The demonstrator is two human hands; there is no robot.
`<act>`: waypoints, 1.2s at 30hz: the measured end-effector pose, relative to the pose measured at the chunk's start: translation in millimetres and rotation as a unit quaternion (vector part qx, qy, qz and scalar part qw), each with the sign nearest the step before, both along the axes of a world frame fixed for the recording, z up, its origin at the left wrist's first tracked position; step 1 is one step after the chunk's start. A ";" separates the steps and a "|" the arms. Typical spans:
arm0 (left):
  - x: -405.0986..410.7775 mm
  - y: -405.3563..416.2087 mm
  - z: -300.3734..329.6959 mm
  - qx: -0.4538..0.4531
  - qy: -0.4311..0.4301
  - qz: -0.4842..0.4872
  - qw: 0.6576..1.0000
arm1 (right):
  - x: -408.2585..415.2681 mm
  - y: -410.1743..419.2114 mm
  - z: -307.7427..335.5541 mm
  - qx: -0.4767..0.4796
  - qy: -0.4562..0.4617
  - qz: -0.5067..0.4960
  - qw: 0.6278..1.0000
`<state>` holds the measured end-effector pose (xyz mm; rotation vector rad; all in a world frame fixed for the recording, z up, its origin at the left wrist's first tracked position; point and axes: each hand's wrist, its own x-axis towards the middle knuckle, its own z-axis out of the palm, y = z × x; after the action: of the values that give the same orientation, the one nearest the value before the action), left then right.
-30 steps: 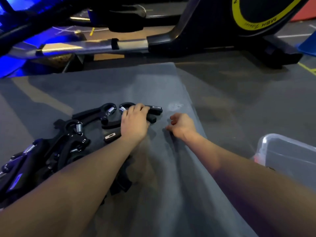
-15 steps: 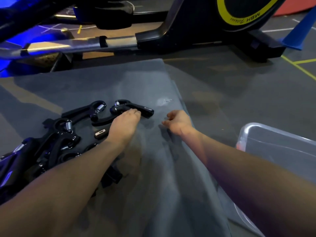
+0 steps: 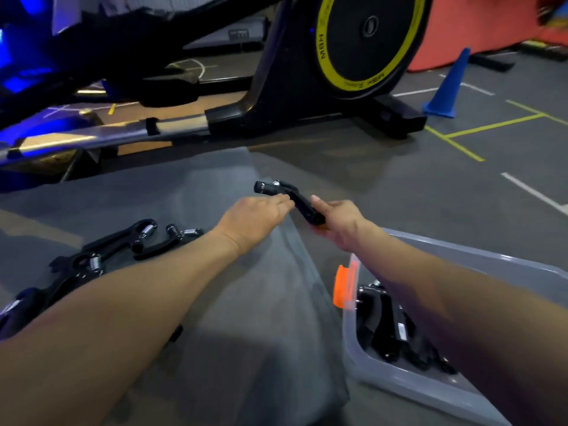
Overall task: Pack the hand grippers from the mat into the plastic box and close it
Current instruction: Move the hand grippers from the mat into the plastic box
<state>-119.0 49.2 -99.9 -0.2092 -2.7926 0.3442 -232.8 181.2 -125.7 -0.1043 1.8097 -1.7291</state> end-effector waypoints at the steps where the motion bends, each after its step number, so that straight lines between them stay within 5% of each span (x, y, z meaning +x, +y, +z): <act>1: -7.0 13.3 3.0 -0.005 0.001 -0.027 1.000 | -2.7 15.2 4.1 -0.010 0.001 -0.002 1.000; 7: -44.9 88.2 4.2 -0.018 0.035 -0.120 0.992 | -29.4 104.7 11.3 0.080 0.084 -0.030 0.993; 13: -69.9 167.1 -17.6 0.087 0.046 -0.183 0.978 | -42.8 183.7 8.4 0.199 0.106 -0.117 0.967; 23: -78.9 228.9 -62.9 0.202 -0.159 0.017 0.966 | -30.7 269.5 -48.4 0.291 0.053 -0.178 0.939; 36: -78.3 233.1 -140.2 0.276 -0.341 0.125 0.890 | -17.0 274.2 -109.7 0.372 -0.005 -0.197 0.907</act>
<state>-197.3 282.3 -240.1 0.2132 -3.4584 -0.5998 -249.8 455.5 -235.5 0.6207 2.4758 -1.1375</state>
